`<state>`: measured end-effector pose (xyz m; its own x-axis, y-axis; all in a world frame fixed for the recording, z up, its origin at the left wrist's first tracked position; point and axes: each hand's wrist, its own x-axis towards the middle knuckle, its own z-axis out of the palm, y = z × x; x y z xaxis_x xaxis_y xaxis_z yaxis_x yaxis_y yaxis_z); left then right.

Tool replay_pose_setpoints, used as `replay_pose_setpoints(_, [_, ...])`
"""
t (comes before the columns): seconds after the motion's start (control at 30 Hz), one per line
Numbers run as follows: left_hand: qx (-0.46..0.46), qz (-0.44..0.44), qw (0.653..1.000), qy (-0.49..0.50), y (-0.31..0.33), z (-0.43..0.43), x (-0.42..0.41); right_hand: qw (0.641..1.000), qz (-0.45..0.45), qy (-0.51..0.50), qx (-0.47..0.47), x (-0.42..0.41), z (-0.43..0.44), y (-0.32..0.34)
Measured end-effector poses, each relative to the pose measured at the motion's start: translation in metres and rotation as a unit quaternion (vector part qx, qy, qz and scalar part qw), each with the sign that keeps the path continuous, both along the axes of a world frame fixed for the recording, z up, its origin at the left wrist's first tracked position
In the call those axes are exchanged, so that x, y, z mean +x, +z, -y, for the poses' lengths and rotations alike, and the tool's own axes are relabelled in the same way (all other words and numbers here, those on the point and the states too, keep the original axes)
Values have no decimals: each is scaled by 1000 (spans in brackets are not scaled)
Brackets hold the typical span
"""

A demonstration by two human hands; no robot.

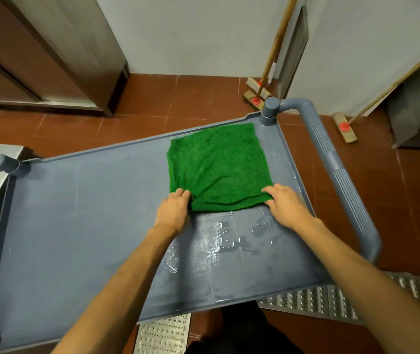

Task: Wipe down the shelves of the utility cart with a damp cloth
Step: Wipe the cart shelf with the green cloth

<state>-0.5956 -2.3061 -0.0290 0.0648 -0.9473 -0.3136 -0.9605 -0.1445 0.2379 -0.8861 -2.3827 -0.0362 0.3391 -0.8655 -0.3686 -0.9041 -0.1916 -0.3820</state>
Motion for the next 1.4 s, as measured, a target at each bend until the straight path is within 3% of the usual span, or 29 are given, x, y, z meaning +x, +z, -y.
replay_pose_setpoints(1.4, [-12, -46, 999, -24, 4, -168, -18, 997, -31, -41, -48, -27, -190, 12])
